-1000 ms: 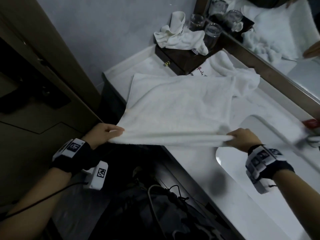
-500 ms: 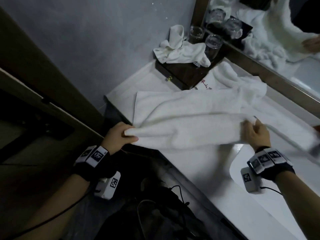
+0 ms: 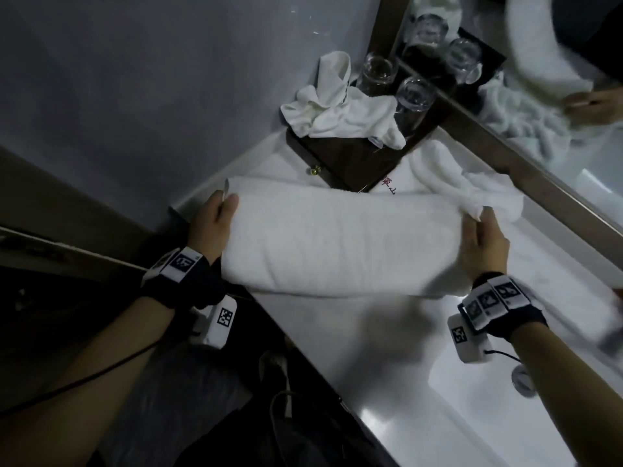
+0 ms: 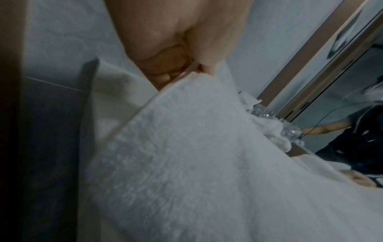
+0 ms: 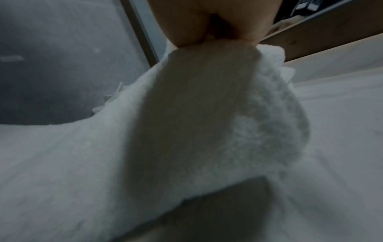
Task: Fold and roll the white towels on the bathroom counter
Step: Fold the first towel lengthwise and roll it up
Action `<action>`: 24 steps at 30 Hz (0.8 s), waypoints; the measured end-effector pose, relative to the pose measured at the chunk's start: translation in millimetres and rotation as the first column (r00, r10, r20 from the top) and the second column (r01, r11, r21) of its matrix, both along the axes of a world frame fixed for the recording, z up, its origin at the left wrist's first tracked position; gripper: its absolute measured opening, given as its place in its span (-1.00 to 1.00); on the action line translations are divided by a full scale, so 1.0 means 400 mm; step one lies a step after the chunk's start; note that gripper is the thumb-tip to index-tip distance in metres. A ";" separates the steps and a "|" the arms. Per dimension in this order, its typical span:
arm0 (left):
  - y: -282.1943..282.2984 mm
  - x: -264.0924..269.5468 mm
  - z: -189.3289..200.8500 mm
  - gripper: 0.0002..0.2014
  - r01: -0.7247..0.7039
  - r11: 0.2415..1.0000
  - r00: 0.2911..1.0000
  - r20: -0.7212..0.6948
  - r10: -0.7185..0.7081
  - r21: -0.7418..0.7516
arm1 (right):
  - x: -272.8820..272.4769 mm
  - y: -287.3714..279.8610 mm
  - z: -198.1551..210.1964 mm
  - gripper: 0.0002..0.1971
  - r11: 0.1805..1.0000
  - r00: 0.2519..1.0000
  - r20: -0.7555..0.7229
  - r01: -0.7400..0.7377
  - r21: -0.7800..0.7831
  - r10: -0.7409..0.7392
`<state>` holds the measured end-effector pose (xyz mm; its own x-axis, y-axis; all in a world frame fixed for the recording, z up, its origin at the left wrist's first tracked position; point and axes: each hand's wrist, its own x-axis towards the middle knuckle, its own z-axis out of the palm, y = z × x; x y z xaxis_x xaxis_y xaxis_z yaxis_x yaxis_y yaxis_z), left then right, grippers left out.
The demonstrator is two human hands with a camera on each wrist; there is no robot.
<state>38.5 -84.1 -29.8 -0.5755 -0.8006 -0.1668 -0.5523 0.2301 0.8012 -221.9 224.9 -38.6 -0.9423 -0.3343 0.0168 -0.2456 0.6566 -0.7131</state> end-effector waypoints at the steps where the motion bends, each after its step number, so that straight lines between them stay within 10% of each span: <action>1: -0.005 -0.017 -0.009 -0.72 -0.006 1.000 0.999 0.038 0.007 -0.014 | -0.014 -0.007 -0.008 -0.87 1.000 1.000 -0.004 -0.016 0.014 0.016; 6: -0.019 -0.055 -0.057 -0.75 -0.053 0.997 0.991 0.117 0.060 -0.060 | -0.055 -0.028 -0.042 -0.81 0.996 0.999 0.046 -0.020 0.089 0.016; 12: 0.006 -0.033 -0.090 -0.53 -0.078 0.973 0.975 0.222 0.029 0.215 | -0.051 -0.021 -0.055 -0.73 0.994 0.997 0.073 -0.023 0.110 0.015; 17: 0.036 -0.022 -0.089 -0.42 -0.026 0.997 0.952 0.306 0.002 0.075 | -0.013 -0.017 -0.054 -0.43 0.986 0.993 0.074 0.085 0.140 -0.096; 21: 0.024 -0.094 -0.066 -0.19 0.271 0.937 0.898 0.409 -0.165 -0.218 | 0.018 -0.015 -0.063 -0.27 0.986 0.975 0.187 0.095 0.138 -0.120; 24: 0.025 -0.191 -0.063 -0.29 0.560 0.816 0.763 0.474 -0.440 -0.144 | 0.033 -0.014 -0.061 -0.23 0.985 0.955 0.257 0.117 0.131 -0.147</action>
<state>-37.7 -74.3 -55.1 -0.8333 -0.4627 -0.3024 -0.5516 0.7311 0.4015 -208.8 219.1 -63.0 -0.9435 -0.1918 -0.2701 0.0365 0.7502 -0.6602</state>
